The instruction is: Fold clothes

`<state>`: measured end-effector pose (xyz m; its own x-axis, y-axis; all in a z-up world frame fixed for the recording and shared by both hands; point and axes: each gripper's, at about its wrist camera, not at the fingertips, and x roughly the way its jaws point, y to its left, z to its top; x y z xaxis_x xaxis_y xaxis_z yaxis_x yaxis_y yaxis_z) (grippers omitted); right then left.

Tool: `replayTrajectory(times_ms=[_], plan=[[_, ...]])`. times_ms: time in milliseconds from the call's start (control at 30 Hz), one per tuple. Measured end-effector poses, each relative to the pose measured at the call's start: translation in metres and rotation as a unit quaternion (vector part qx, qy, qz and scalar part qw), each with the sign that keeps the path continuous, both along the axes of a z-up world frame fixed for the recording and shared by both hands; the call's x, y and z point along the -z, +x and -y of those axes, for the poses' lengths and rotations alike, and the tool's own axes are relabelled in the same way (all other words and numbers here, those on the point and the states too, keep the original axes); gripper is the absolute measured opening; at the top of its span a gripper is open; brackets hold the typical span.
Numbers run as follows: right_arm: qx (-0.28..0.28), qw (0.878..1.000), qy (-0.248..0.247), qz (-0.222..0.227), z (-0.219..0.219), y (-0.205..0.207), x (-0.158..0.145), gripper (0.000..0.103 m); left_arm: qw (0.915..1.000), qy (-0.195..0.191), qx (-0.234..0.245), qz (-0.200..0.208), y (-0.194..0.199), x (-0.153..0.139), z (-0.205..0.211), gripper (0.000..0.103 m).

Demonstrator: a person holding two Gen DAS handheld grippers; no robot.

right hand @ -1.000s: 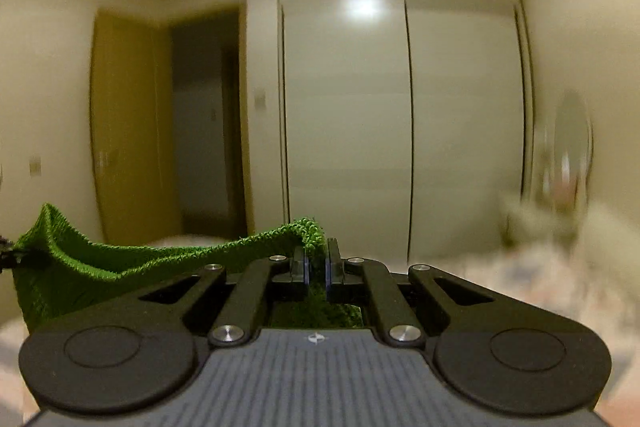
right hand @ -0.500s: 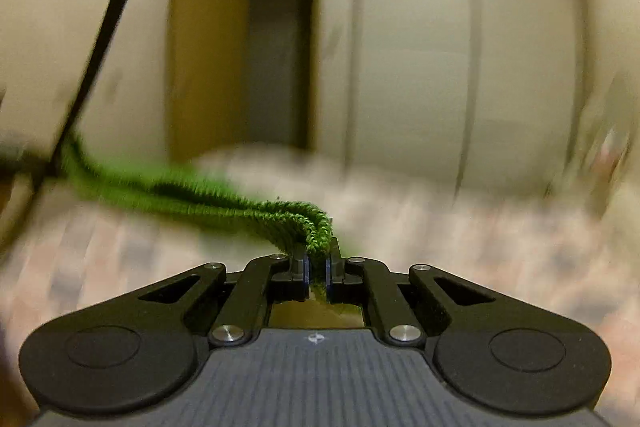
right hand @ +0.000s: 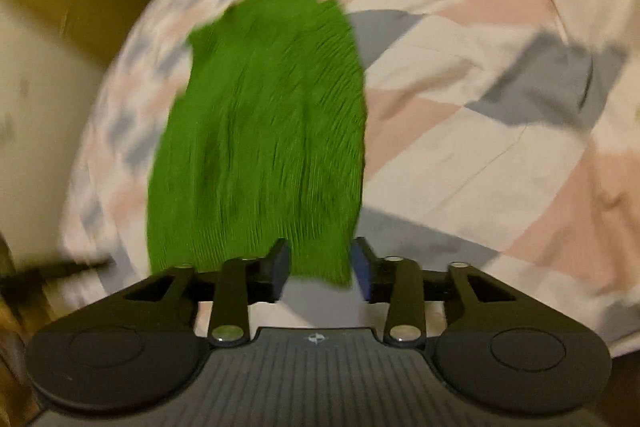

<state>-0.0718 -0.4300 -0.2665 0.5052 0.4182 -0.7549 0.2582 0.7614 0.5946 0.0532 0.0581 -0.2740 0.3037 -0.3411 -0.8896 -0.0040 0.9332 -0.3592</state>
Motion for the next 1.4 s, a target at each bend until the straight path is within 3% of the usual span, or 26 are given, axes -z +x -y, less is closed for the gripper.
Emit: replayTrajectory(times_ms=[100, 233, 300, 367, 500, 533, 600, 667, 700, 733, 767, 867, 933, 967, 1000, 1133, 1167, 1233, 1300, 1333, 1400], plan=[[0.050, 0.996, 0.068, 0.014, 0.010, 0.001, 0.046, 0.045, 0.9962, -0.081, -0.028, -0.012, 0.003, 0.033, -0.020, 0.042], [0.087, 0.985, 0.142, 0.043, 0.012, -0.002, 0.098, 0.049, 0.9866, -0.160, -0.031, 0.004, 0.004, 0.063, -0.034, 0.057], [0.097, 0.979, 0.167, 0.060, 0.011, -0.005, 0.115, 0.047, 0.9820, -0.187, -0.022, 0.019, 0.004, 0.071, -0.036, 0.064], [0.101, 0.974, 0.187, 0.079, 0.010, -0.006, 0.129, 0.047, 0.9782, -0.205, -0.008, 0.035, 0.003, 0.076, -0.034, 0.064], [0.077, 0.974, 0.185, 0.108, 0.005, -0.001, 0.141, 0.034, 0.9806, -0.169, 0.041, 0.092, -0.003, 0.075, -0.017, 0.052], [0.072, 0.973, 0.188, 0.112, 0.004, 0.001, 0.143, 0.033, 0.9809, -0.159, 0.047, 0.102, -0.006, 0.074, -0.015, 0.039], [0.055, 0.975, 0.179, 0.121, 0.000, 0.007, 0.144, 0.031, 0.9817, -0.142, 0.054, 0.114, -0.012, 0.072, -0.014, 0.030], [0.048, 0.978, 0.162, 0.120, -0.005, 0.012, 0.143, 0.027, 0.9823, -0.129, 0.060, 0.122, -0.017, 0.070, -0.014, 0.015], [0.050, 0.980, 0.153, 0.116, -0.008, 0.013, 0.141, 0.015, 0.9825, -0.128, 0.061, 0.121, -0.017, 0.066, -0.015, 0.012], [0.054, 0.982, 0.146, 0.111, -0.009, 0.014, 0.140, 0.010, 0.9824, -0.127, 0.064, 0.122, -0.018, 0.062, -0.016, 0.012], [0.059, 0.983, 0.140, 0.107, -0.010, 0.013, 0.138, 0.010, 0.9826, -0.123, 0.064, 0.123, -0.020, 0.057, -0.018, 0.012], [0.076, 0.983, 0.132, 0.099, -0.010, 0.009, 0.129, 0.010, 0.9819, -0.125, 0.053, 0.133, -0.027, 0.047, -0.031, 0.031], [0.080, 0.984, 0.122, 0.101, -0.012, 0.006, 0.125, 0.020, 0.9798, -0.144, 0.031, 0.136, -0.032, 0.049, -0.046, 0.056], [0.086, 0.983, 0.123, 0.101, -0.012, 0.004, 0.126, 0.020, 0.9793, -0.157, 0.017, 0.126, -0.030, 0.056, -0.051, 0.063], [0.091, 0.983, 0.126, 0.101, -0.013, 0.003, 0.129, 0.024, 0.9785, -0.172, 0.004, 0.113, -0.026, 0.064, -0.054, 0.066], [0.109, 0.978, 0.142, 0.105, -0.019, 0.005, 0.142, 0.026, 0.9708, -0.228, -0.021, 0.070, -0.004, 0.086, -0.051, 0.065], [0.113, 0.977, 0.149, 0.106, -0.019, 0.009, 0.145, 0.026, 0.9722, -0.225, -0.017, 0.063, 0.002, 0.087, -0.045, 0.064], [0.116, 0.976, 0.156, 0.103, -0.021, 0.010, 0.146, 0.025, 0.9768, -0.208, -0.012, 0.050, 0.011, 0.087, -0.036, 0.031], [0.114, 0.977, 0.155, 0.095, -0.023, 0.016, 0.147, 0.016, 0.9778, -0.204, -0.008, 0.047, 0.014, 0.080, -0.037, 0.012], [0.113, 0.978, 0.149, 0.090, -0.024, 0.017, 0.145, 0.011, 0.9785, -0.198, 0.000, 0.059, 0.012, 0.069, -0.039, 0.012], [0.112, 0.981, 0.137, 0.085, -0.024, 0.017, 0.139, 0.009, 0.9793, -0.165, 0.026, 0.114, -0.001, 0.039, -0.043, 0.012]])
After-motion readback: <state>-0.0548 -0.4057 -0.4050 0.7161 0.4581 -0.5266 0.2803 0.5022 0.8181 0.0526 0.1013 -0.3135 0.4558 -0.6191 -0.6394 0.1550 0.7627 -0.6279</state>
